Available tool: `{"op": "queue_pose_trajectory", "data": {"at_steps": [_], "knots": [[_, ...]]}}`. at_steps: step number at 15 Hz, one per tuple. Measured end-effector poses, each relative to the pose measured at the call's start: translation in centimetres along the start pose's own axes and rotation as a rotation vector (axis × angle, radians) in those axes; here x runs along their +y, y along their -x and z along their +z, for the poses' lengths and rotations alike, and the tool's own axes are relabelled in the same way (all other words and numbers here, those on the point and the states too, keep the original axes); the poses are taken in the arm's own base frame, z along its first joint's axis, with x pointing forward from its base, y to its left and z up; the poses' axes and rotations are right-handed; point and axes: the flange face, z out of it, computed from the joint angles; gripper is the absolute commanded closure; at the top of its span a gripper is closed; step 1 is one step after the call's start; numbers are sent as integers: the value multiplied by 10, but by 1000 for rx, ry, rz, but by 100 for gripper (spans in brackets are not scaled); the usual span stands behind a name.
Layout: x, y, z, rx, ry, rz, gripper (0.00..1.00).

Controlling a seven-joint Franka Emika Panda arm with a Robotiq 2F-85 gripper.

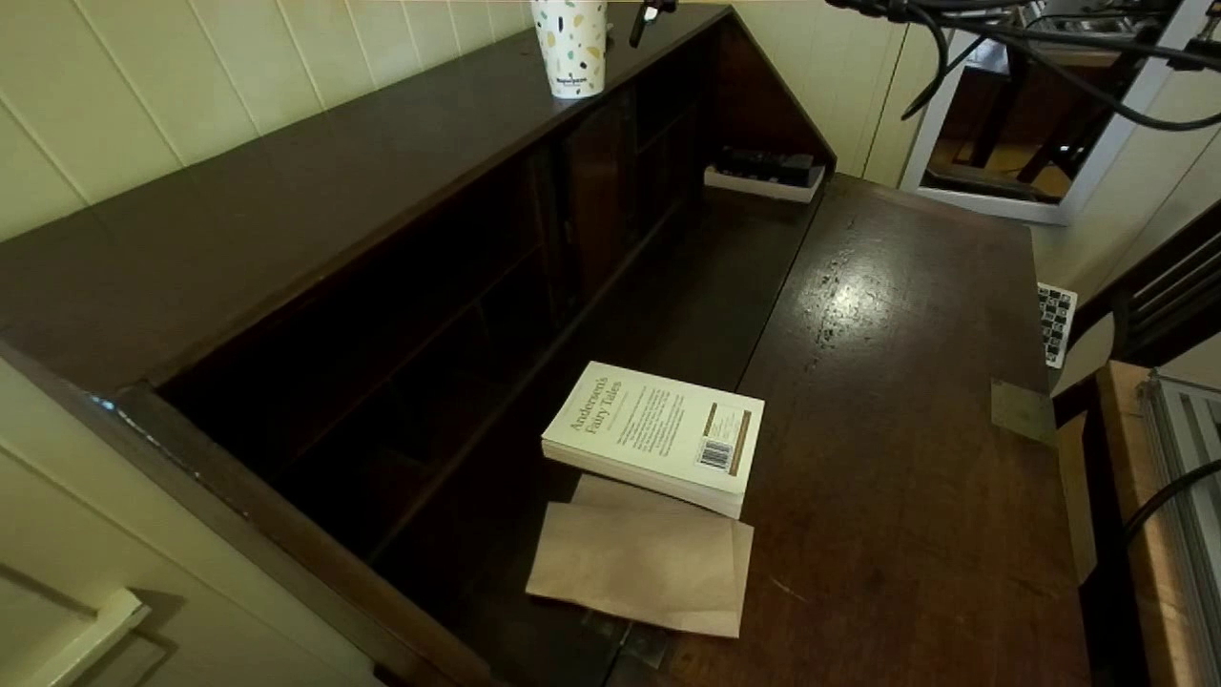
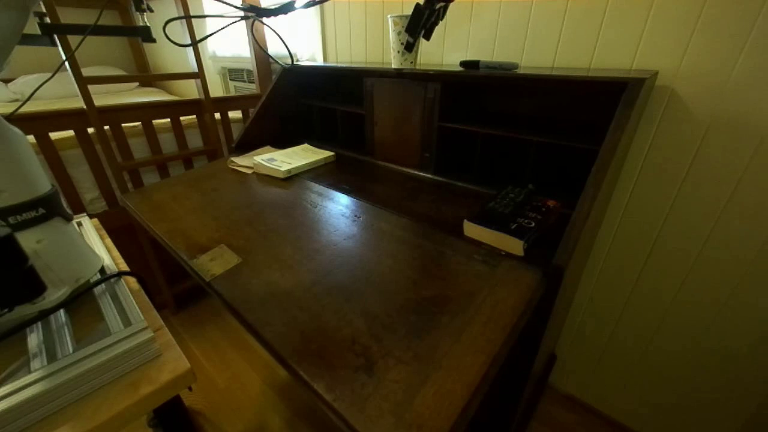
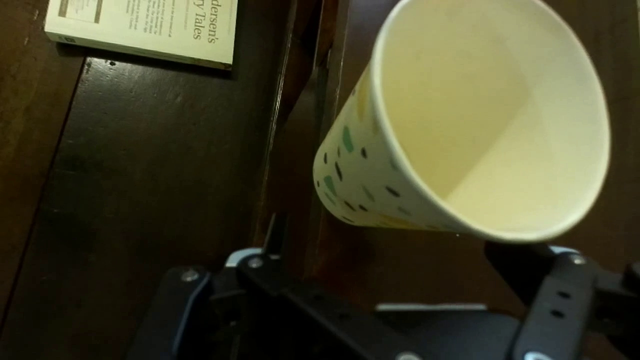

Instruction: Take the marker out of the coffee cup then place the coffee cup upside down.

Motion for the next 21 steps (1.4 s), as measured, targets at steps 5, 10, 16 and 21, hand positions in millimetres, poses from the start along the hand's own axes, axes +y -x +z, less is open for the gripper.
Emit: {"op": "queue_pose_trajectory", "data": {"at_steps": [5, 10, 16, 21], "knots": [[-5, 2, 9, -22, -6, 13, 0], [-8, 8, 16, -52, 6, 5, 14], [-9, 8, 23, -62, 11, 5, 59], [-9, 6, 25, -64, 13, 7, 48]]}}
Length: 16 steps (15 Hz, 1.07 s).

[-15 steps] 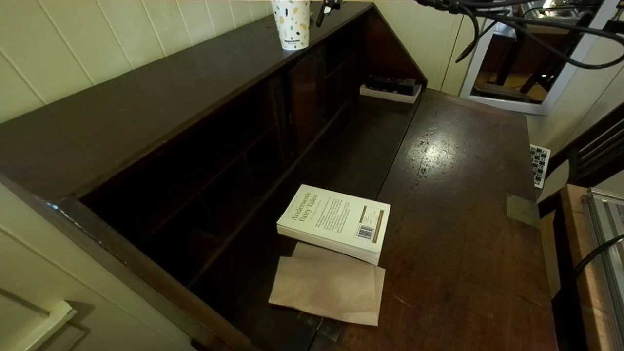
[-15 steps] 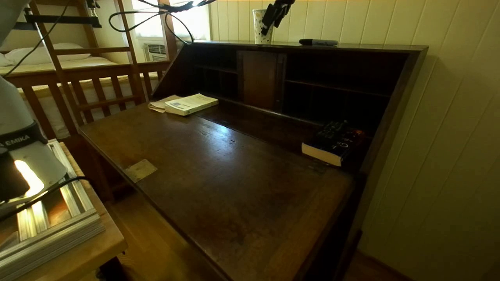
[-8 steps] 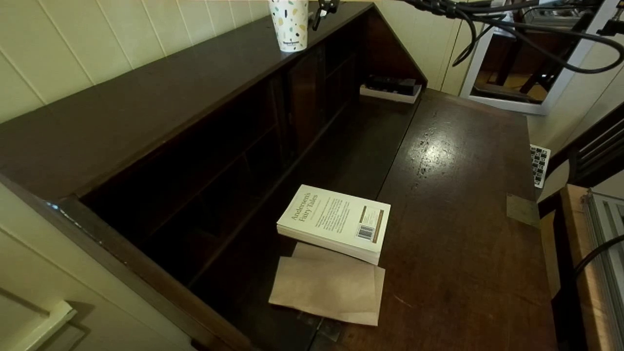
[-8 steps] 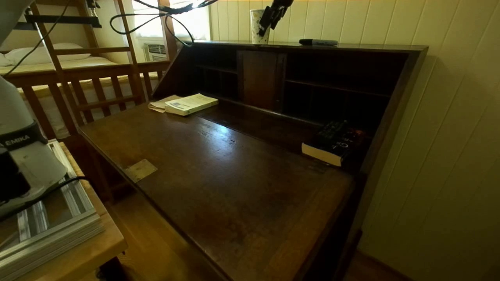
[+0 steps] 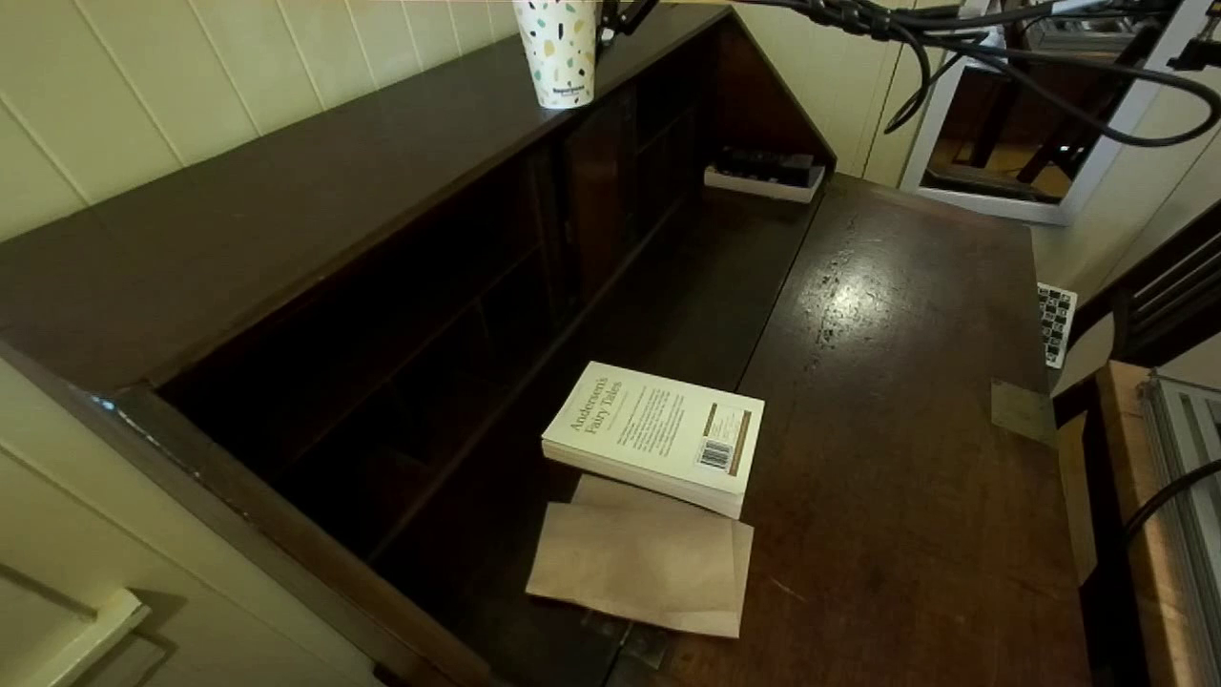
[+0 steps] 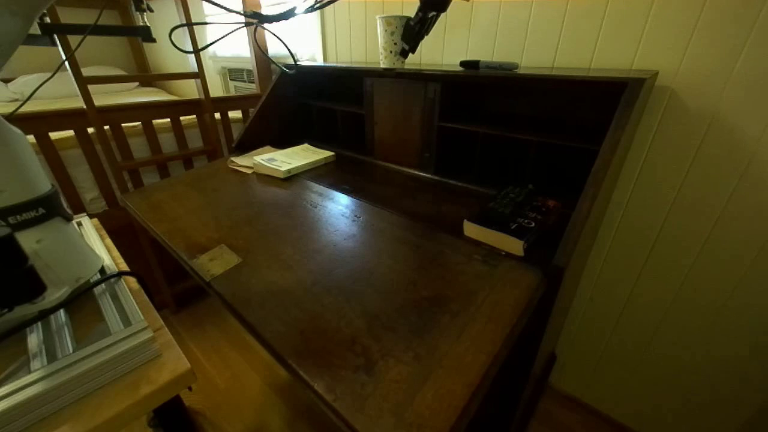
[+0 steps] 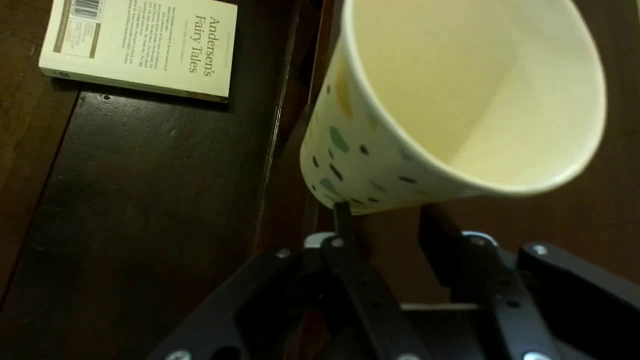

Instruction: Take the marker out of the coffee cup then place the coffee cup upside down.

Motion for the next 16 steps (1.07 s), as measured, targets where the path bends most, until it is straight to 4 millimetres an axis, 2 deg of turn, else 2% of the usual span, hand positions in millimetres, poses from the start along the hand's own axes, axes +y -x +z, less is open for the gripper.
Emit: {"op": "queue_pose_trajectory", "data": {"at_steps": [1, 2, 6, 11, 16], "knots": [[0, 0, 0, 0, 0, 0, 35], [0, 0, 0, 0, 0, 1, 31], [0, 0, -1, 1, -1, -1, 3], [-4, 9, -17, 30, -26, -49, 0], [-5, 20, -39, 105, -21, -196, 0]]}}
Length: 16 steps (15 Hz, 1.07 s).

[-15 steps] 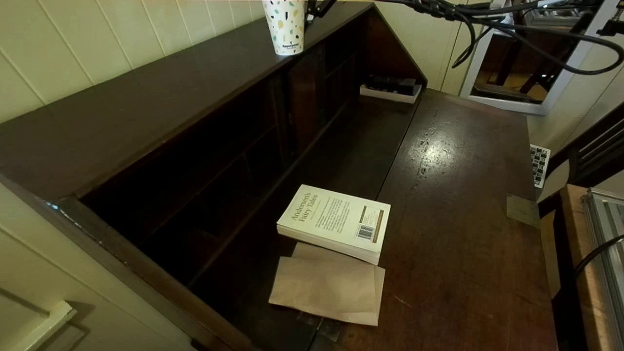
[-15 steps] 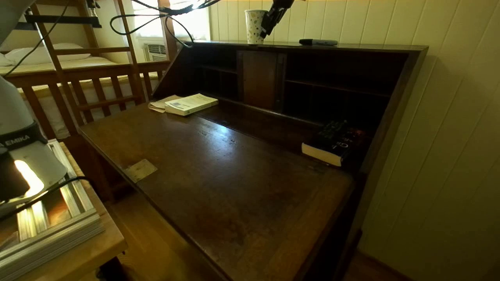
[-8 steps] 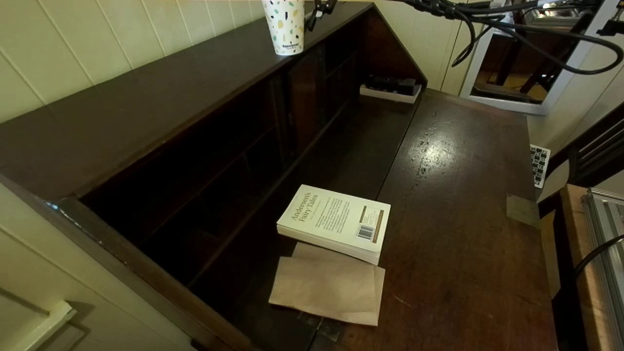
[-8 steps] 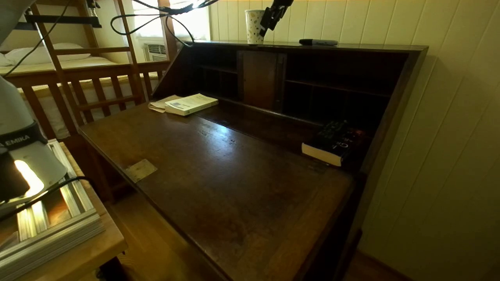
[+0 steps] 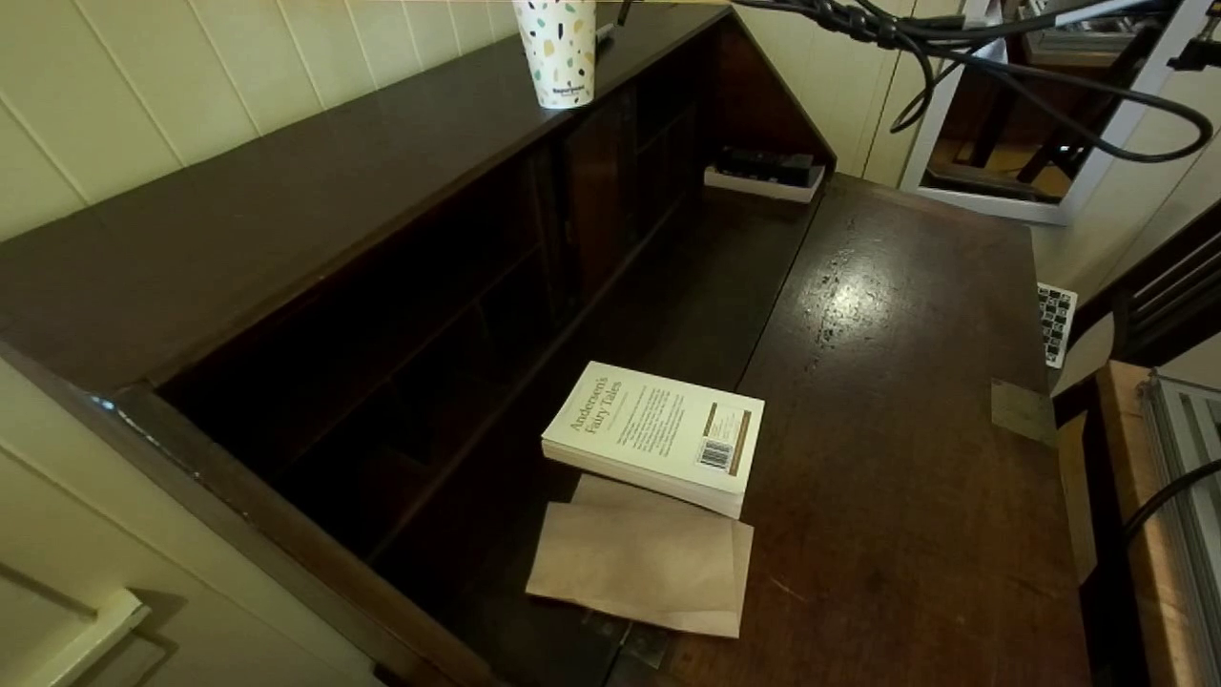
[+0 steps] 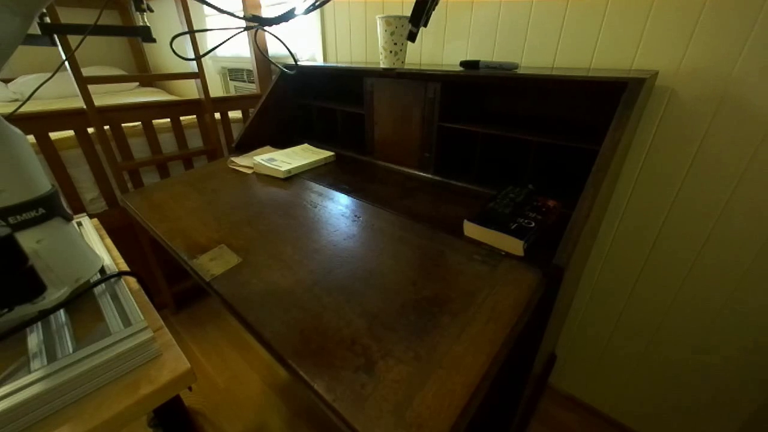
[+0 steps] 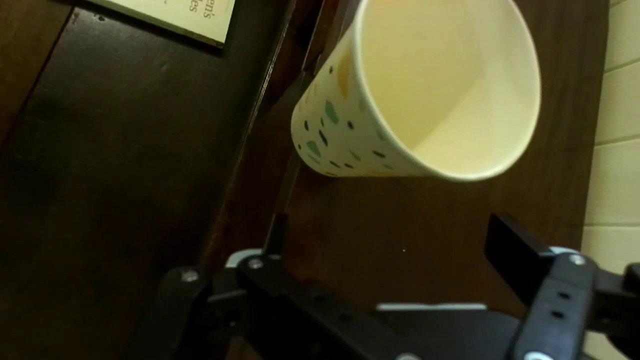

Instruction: Take the marker out of the coffee cup then place the coffee cup upside down.

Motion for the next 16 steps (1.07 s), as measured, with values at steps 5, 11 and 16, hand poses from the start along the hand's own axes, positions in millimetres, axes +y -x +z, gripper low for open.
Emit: {"op": "queue_pose_trajectory", "data": {"at_steps": [5, 11, 16], "knots": [[-5, 10, -15, 40, 0, -211, 0], [-5, 37, -41, 19, 35, -436, 0], [-2, 41, -41, 20, 96, -579, 9]]}}
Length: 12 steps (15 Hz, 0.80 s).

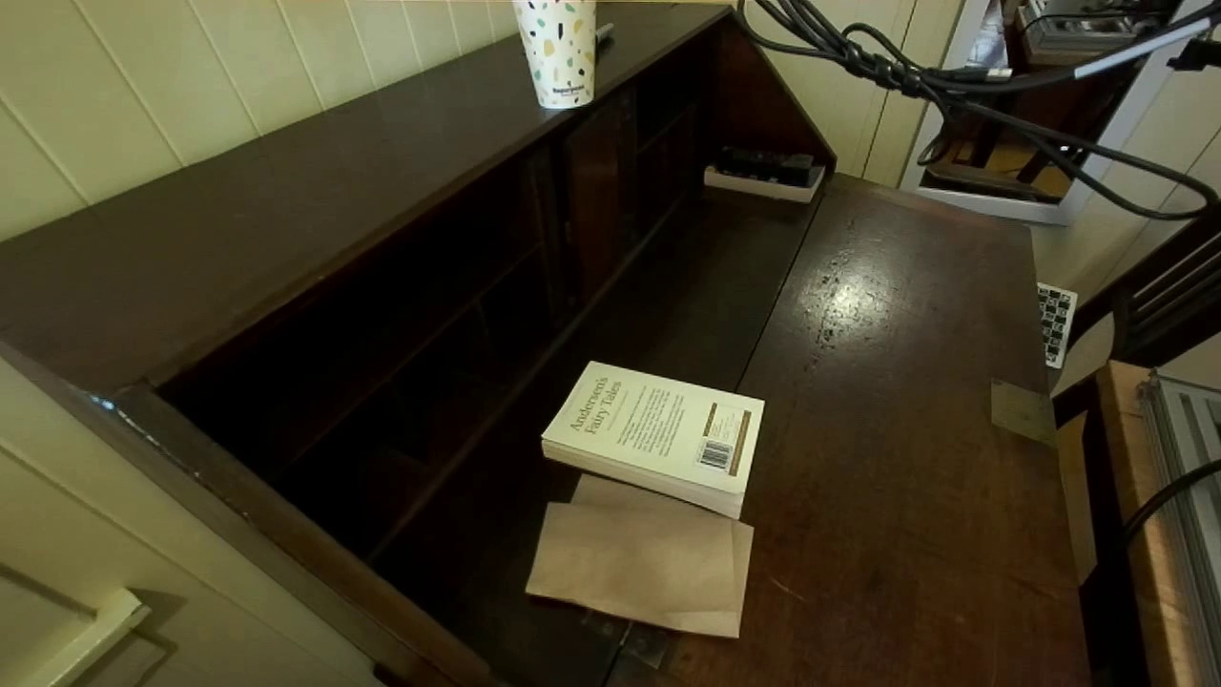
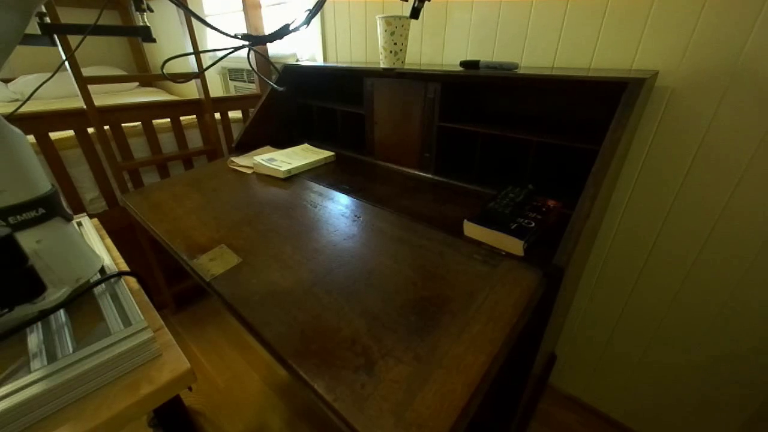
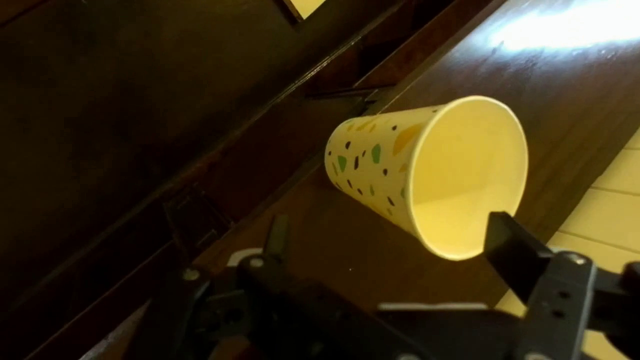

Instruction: Take the marker out of the coffee cup then place the coffee cup upside down.

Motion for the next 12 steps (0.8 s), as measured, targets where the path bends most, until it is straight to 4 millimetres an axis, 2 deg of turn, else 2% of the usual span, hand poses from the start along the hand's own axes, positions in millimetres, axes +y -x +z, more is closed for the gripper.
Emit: {"op": "queue_pose_trajectory", "data": {"at_steps": [1, 4, 11, 12], "knots": [[1, 0, 2, -1, 13, -24, 27], [-1, -1, 10, -8, 44, -78, 52], [-13, 1, 26, -23, 76, -174, 100], [-15, 2, 27, -22, 86, -189, 100]]}}
